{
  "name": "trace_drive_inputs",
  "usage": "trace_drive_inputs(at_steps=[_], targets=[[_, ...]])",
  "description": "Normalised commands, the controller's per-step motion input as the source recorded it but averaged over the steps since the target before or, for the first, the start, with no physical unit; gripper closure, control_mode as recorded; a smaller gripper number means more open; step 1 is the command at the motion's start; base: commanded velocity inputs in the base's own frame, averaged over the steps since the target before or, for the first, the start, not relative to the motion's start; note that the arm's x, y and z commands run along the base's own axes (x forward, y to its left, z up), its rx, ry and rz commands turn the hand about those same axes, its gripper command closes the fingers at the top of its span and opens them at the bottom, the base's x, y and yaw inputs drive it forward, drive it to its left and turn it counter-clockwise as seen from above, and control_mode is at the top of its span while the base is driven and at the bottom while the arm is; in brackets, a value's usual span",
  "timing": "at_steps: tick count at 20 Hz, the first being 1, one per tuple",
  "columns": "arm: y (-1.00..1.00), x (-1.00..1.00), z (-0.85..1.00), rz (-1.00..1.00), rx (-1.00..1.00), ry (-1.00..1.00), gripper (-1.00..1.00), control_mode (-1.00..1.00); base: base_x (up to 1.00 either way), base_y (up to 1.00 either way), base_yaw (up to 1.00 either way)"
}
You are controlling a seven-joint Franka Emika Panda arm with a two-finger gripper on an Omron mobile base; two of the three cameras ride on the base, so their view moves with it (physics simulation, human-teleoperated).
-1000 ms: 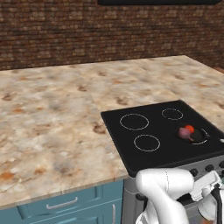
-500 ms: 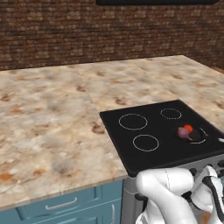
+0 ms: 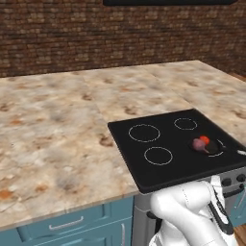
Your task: Place the pan on the front right burner on the stove. Then place the tomato and the onion in the pan and turn on the front right burner.
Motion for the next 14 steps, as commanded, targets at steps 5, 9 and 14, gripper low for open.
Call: trace_drive_inputs(at_steps=[5,9,14], targets=[[0.00,0.00,0.00,0.82,-0.49,-0.42,1.00,-1.00,0.00,0.00,0.00],[0.00,0.00,0.00,0.81,-0.47,-0.41,1.00,-1.00,0.00,0.00,0.00],[0.00,0.00,0.00,0.85,-0.43,-0.29,1.00,-1.00,0.00,0.00,0.00]])
